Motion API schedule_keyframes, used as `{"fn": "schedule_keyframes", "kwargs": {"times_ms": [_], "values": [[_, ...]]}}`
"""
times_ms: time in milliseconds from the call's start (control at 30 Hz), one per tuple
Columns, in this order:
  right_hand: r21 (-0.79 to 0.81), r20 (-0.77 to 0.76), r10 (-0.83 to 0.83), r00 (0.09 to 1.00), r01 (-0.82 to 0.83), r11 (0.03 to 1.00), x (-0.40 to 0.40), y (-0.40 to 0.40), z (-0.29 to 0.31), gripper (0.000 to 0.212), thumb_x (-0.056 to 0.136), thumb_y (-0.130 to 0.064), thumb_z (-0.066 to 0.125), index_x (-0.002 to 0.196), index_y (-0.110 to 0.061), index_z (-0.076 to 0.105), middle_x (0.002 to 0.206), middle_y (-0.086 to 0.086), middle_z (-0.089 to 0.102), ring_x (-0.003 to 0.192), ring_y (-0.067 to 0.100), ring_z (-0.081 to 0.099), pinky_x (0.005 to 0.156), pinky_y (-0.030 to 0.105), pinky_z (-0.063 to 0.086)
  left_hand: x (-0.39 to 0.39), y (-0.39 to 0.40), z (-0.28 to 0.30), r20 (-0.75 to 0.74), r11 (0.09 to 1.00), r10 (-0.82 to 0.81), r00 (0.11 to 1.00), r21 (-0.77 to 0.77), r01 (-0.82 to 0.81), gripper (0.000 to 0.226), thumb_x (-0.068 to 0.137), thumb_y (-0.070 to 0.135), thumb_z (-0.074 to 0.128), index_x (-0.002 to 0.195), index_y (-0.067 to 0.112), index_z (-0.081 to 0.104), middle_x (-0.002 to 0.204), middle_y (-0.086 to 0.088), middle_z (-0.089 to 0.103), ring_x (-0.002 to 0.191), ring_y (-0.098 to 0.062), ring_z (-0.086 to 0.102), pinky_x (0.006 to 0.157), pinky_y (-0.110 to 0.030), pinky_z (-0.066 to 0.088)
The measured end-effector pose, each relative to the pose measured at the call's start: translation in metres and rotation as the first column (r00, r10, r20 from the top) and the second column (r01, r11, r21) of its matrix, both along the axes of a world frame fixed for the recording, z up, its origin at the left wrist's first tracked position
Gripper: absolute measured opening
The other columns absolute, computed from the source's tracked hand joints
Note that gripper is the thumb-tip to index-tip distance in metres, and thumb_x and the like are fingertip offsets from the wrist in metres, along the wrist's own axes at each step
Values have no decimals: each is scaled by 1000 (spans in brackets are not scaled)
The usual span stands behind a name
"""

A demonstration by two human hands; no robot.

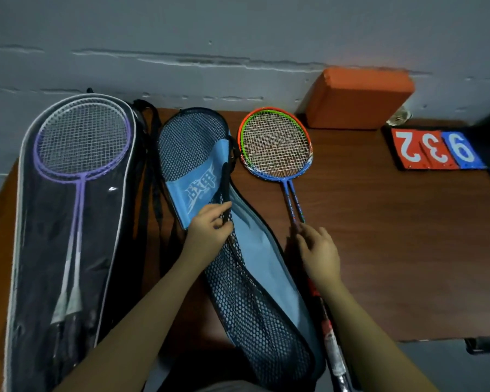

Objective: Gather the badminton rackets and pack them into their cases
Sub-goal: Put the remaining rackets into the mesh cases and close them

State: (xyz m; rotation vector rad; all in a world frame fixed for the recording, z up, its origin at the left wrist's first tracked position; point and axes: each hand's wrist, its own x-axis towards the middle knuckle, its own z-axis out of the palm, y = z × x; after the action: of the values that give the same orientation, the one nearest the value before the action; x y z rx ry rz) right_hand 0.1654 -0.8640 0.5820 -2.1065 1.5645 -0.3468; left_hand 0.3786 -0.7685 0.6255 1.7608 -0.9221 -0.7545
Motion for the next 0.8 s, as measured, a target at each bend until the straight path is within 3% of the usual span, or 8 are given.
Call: {"fn": "schedule_keyframes", "kwargs": {"times_ms": [67,133,267,367,433,667,800], "values": [[-10,-78,-43,996,43,999,-14,0,-6,30,88,-18,56,118,-20,62,104,11,59,92,37,57,73,40,47,-5,-3,-3,-24,1000,-27,999,4,27,44,84,-8,56,126,4,52,103,-4,49,54,-4,38,57,-16,39],[2,-132,-16,991,16,1000,-20,-1,-9,32,87,-15,55,118,-20,61,106,11,60,89,38,59,71,40,47,-9,-4,-7,-9,999,-32,999,23,32,46,83,-9,55,127,4,51,106,-4,48,54,-4,39,57,-12,39],[19,-105,10,994,-8,1000,-24,-6,-12,37,86,-10,52,120,-25,59,110,7,61,89,36,61,70,39,49,-11,0,-11,-6,997,22,1000,73,-21,49,82,-12,52,128,4,51,109,-5,48,48,4,42,53,-5,38],[7,-85,-5,996,6,1000,-26,-3,-14,33,89,-29,57,122,-24,58,110,6,61,94,33,60,76,39,48,-11,1,-11,-6,997,43,999,63,-42,49,82,-13,51,128,4,50,106,-3,49,49,3,41,55,-6,38],[-5,-172,29,985,-31,1000,-25,2,-15,46,84,-44,62,125,-24,55,108,5,58,93,31,59,79,38,46,-14,1,-11,11,997,46,999,58,-46,49,83,-11,52,129,4,50,104,-2,48,50,2,42,56,-7,39],[-119,-147,55,988,-73,990,-20,8,-15,38,81,-11,63,119,-16,61,87,16,60,67,41,57,60,38,44,-20,3,-9,6,997,51,999,50,-51,49,87,-5,50,134,6,44,112,-6,46,49,3,42,52,-8,37],[-186,-177,84,981,-117,976,-22,11,-17,27,80,-5,63,106,-10,66,71,12,59,55,38,55,52,30,29,-22,1,-5,-6,998,50,999,49,-49,49,88,-4,50,135,7,43,116,-2,44,53,3,46,54,-8,40]]}}
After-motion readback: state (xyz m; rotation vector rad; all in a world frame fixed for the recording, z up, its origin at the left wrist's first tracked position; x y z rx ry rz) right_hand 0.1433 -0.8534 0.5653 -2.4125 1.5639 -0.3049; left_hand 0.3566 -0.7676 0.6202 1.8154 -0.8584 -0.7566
